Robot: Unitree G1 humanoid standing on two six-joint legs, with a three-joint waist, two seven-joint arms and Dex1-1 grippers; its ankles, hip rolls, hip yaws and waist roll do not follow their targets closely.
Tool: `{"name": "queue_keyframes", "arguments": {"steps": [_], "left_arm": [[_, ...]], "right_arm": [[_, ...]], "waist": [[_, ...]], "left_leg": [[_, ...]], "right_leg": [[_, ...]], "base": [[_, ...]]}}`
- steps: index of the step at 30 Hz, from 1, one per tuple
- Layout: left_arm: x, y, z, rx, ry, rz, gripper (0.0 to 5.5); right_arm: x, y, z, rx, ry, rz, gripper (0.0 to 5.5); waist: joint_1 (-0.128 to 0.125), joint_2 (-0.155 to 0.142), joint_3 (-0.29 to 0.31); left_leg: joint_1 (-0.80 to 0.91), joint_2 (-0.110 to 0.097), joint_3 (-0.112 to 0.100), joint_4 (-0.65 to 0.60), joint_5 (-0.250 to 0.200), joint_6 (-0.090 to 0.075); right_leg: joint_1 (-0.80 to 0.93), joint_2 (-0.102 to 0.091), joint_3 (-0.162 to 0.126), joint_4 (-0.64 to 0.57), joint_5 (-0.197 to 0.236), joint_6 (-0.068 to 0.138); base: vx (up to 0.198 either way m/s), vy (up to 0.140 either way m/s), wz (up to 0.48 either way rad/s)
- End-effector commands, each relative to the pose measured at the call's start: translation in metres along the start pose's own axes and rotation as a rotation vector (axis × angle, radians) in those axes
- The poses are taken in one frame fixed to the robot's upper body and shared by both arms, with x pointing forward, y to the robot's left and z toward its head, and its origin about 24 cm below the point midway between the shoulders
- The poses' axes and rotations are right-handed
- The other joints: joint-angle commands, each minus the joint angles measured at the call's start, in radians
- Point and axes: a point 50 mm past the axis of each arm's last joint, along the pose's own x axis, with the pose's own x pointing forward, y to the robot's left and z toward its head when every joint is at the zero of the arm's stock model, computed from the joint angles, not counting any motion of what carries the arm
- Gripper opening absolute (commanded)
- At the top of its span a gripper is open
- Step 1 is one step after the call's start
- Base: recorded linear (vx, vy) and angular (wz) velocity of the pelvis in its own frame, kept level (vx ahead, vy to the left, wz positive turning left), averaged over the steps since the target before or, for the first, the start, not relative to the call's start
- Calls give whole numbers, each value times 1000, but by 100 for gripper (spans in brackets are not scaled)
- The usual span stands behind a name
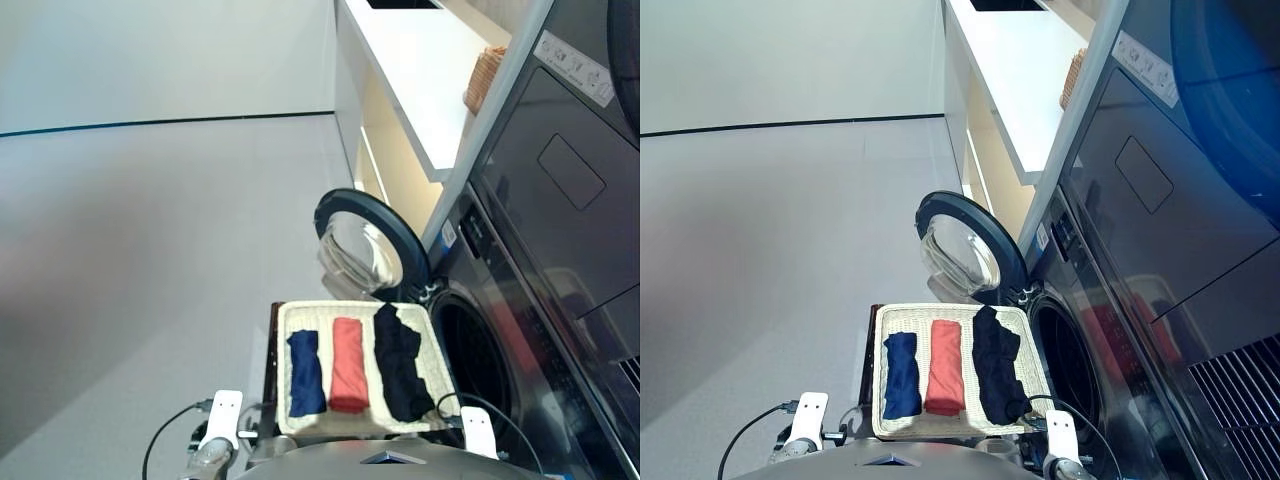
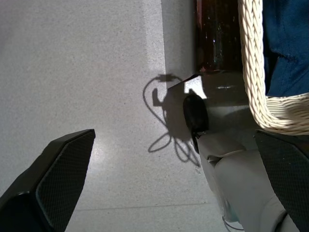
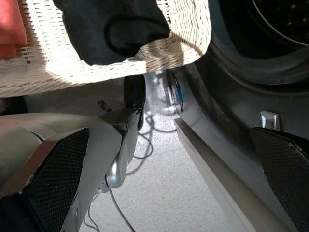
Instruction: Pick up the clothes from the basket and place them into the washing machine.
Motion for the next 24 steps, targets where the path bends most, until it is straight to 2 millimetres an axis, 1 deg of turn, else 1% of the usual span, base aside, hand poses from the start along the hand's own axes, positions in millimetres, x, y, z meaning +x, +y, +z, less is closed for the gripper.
{"name": "queue_keyframes", "arguments": {"steps": [1, 5, 15, 22, 23, 24], "left_arm": [[9, -16, 29, 39, -47, -62, 550], [9, -18, 27, 28, -33, -85, 550], [11, -20, 36, 24, -51, -90, 550], [13, -24, 50, -6, -101, -93, 550], [13, -25, 53, -3, -113, -96, 550], [13, -29, 62, 11, -149, -112, 550]], "right_arm": [[6, -17, 40, -41, -91, -36, 550], [6, -17, 41, -60, -88, -31, 550], [7, -11, 48, -153, -102, -4, 550], [8, -6, 54, -192, -123, 7, 550], [8, -5, 56, -195, -130, 8, 550], [8, -4, 61, -205, -154, 11, 550]], "waist": [[22, 28, 56], [20, 25, 62], [19, 22, 70], [17, 24, 75], [17, 25, 77], [16, 27, 82]], "left_leg": [[75, 11, 63, 6, -44, -24], [74, 11, 65, 6, -45, -25], [72, 17, 67, 6, -45, -27], [67, 16, 62, 6, -44, -29], [67, 16, 61, 6, -43, -29], [65, 16, 59, 6, -42, -30]], "right_leg": [[-24, -29, 4, 13, 13, 19], [-29, -29, 3, 18, 15, 20], [-35, -27, 2, 20, 15, 19], [-33, -27, -3, 17, 15, 17], [-34, -27, -4, 17, 15, 17], [-36, -27, -3, 20, 14, 17]], "base": [[0, 0, 0], [0, 0, 0], [0, 0, 0], [0, 0, 0], [0, 0, 0], [0, 0, 0]]}}
